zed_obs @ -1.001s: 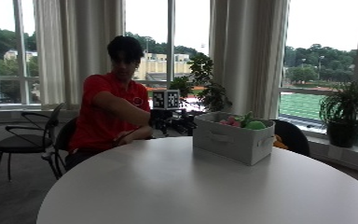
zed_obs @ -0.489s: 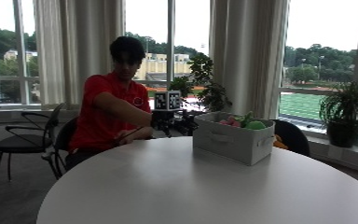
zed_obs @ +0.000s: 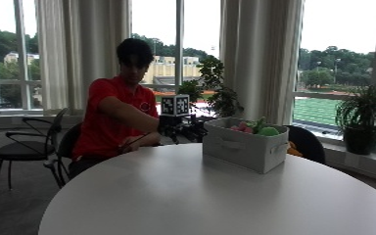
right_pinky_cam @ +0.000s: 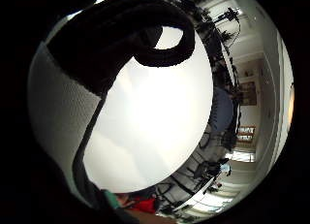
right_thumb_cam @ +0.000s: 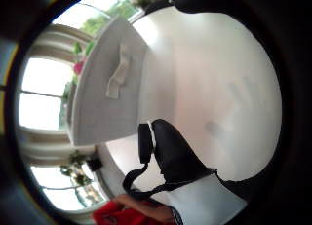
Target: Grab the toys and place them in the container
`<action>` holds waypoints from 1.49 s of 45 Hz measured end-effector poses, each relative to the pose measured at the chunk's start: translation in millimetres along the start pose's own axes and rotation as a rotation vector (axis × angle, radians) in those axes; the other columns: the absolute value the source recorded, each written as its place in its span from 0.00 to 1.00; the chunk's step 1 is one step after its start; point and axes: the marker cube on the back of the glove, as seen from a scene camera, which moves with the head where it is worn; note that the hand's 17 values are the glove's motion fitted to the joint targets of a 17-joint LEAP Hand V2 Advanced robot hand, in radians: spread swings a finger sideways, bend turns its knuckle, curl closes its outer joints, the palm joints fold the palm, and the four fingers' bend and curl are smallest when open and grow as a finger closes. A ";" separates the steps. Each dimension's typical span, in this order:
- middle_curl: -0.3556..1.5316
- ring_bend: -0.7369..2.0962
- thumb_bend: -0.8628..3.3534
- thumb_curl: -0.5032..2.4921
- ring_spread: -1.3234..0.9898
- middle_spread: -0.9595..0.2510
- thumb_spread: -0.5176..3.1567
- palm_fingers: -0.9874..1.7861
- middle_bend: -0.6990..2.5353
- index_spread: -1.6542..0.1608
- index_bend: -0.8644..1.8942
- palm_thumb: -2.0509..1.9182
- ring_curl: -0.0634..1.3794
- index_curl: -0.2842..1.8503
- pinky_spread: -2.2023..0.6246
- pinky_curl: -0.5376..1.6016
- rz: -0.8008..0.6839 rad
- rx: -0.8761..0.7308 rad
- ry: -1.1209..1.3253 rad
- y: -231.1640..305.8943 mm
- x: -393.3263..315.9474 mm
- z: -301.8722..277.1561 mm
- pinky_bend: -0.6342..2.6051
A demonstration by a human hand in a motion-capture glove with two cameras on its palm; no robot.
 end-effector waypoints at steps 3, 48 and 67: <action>0.36 0.45 0.20 0.27 0.52 0.68 0.46 0.34 0.27 0.68 0.37 0.51 0.27 0.27 0.81 0.40 -0.003 -0.006 0.004 -0.3 0.4 -0.5 0.54; 0.35 0.46 0.20 0.27 0.52 0.67 0.45 0.34 0.27 0.68 0.37 0.51 0.26 0.27 0.81 0.40 -0.041 -0.025 -0.018 8.5 4.9 -12.7 0.54; 0.36 0.47 0.20 0.27 0.51 0.67 0.45 0.35 0.27 0.68 0.37 0.51 0.26 0.27 0.81 0.40 0.014 -0.026 -0.029 12.8 29.6 -34.8 0.53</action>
